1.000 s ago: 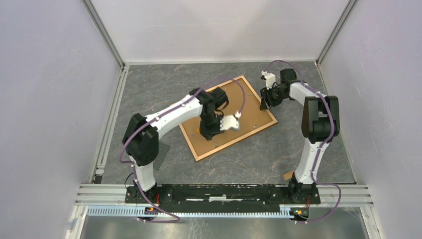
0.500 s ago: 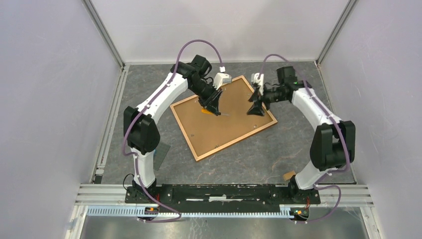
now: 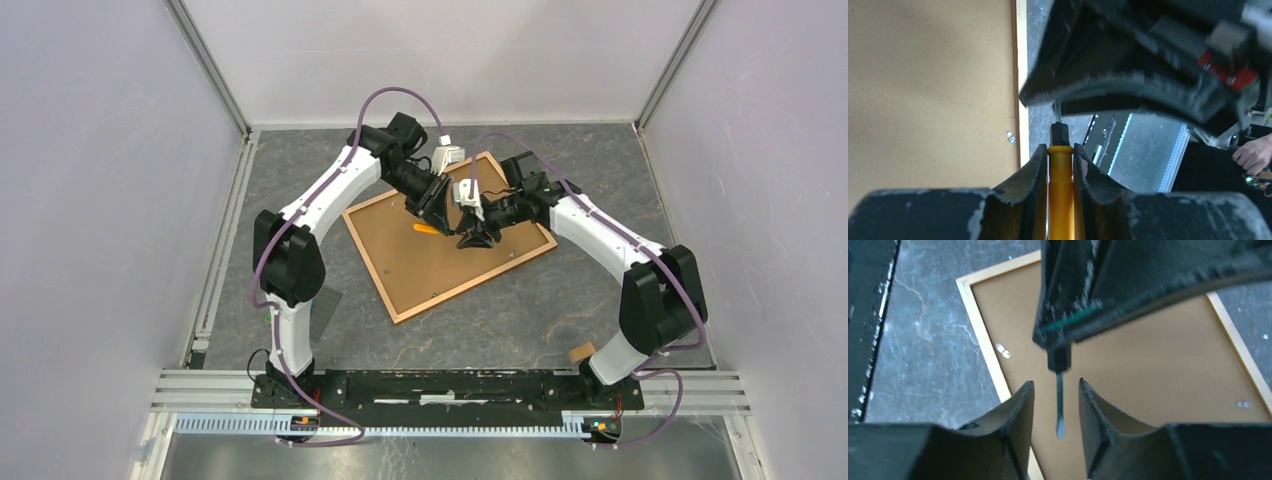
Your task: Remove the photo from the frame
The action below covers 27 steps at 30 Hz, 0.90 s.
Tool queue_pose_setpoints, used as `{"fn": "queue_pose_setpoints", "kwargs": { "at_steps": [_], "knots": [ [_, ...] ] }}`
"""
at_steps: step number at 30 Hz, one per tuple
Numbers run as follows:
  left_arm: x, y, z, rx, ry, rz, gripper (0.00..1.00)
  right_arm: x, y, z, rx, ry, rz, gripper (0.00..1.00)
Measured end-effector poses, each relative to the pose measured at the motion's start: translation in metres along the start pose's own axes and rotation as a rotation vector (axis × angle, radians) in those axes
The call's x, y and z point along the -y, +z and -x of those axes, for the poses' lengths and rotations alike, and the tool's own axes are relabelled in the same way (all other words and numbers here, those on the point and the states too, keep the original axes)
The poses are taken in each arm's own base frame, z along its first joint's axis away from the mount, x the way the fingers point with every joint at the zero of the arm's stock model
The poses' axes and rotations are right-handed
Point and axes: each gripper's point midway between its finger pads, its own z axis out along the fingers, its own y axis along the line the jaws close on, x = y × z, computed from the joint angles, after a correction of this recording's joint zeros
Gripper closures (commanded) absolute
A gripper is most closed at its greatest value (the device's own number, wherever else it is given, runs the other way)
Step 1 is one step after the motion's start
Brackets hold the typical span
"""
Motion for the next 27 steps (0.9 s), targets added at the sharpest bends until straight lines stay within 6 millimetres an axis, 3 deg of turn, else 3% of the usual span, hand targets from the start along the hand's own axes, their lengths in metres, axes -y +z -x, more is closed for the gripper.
{"fn": "queue_pose_setpoints", "kwargs": {
  "at_steps": [2,3,7,12,18,27],
  "knots": [
    [0.002,0.000,0.001,0.006,-0.023,-0.006,0.94,-0.002,0.007,0.005,-0.004,-0.026,0.004,0.96],
    [0.002,0.000,0.002,0.012,-0.036,-0.014,0.89,-0.001,0.009,0.005,-0.009,-0.034,-0.001,1.00],
    [-0.003,0.001,0.003,0.026,-0.076,-0.017,0.61,0.001,0.012,0.005,-0.036,-0.019,-0.025,1.00],
    [-0.019,-0.012,0.008,0.140,-0.133,-0.001,0.39,0.013,0.012,0.010,-0.017,0.059,-0.085,1.00],
    [-0.030,-0.034,0.018,0.277,-0.194,0.032,0.39,0.023,0.014,0.017,0.024,0.163,-0.145,1.00],
    [-0.030,-0.026,0.024,0.315,-0.225,0.025,0.51,0.025,0.016,0.015,0.035,0.239,-0.168,1.00]
  ]
}}
